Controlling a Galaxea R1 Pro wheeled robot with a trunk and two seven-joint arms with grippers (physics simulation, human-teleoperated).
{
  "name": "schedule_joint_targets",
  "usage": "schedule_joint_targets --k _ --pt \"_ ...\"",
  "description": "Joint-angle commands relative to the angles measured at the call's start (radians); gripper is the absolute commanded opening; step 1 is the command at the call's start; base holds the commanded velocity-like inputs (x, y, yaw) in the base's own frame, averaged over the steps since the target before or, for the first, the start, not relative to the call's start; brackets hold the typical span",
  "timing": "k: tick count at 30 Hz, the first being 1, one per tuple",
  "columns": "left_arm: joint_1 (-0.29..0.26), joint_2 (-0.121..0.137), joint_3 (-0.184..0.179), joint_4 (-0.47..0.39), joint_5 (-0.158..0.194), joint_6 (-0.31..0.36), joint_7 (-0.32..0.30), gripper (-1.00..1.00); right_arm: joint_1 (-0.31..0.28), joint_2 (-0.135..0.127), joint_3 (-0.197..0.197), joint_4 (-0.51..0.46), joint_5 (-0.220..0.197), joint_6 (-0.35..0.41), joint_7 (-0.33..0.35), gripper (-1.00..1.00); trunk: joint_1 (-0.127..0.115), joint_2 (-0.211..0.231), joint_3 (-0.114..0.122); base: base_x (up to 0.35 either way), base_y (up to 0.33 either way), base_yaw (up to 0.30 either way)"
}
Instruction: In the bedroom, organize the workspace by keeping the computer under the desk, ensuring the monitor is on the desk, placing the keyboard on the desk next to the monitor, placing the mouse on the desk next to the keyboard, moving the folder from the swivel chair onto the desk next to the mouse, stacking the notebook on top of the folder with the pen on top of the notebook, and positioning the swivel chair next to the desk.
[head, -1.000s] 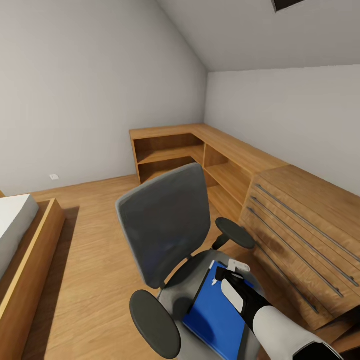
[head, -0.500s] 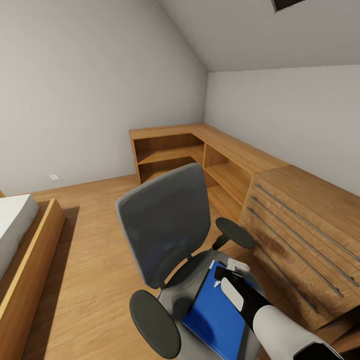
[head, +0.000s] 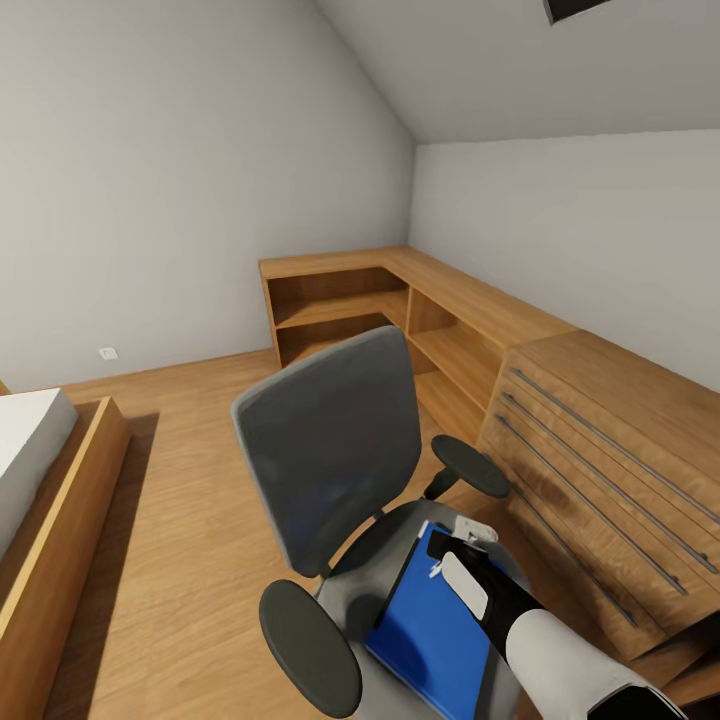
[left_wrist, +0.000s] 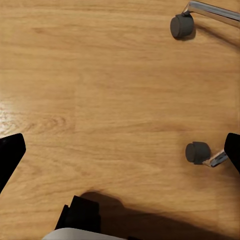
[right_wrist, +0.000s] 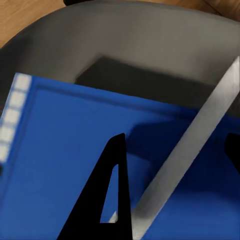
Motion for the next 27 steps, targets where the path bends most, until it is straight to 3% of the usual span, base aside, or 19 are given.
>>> schedule_joint_targets --k 1,7,10,27 --pt "-0.001 0.0 -0.006 0.001 0.011 -0.002 -0.006 1.0 0.0 -0.001 0.005 0.039 -0.028 0.004 -0.007 -1.0 0.0 0.0 -0.001 0.0 0.0 0.0" --pt "-0.001 0.0 -0.006 0.001 0.011 -0.002 -0.006 1.0 0.0 -0.001 0.005 0.039 -0.029 0.004 -0.007 -1.0 0.0 0.0 -0.001 0.0 0.0 0.0" --pt "-0.001 0.0 -0.006 0.001 0.011 -0.002 -0.006 1.0 0.0 -0.001 0.005 0.039 -0.029 0.004 -0.007 -1.0 -0.011 0.021 0.008 0.0 0.0 0.0" --pt "-0.001 0.0 -0.006 0.001 0.011 -0.002 -0.006 1.0 0.0 -0.001 0.005 0.039 -0.029 0.004 -0.007 -1.0 -0.011 0.021 0.008 0.0 0.0 0.0"
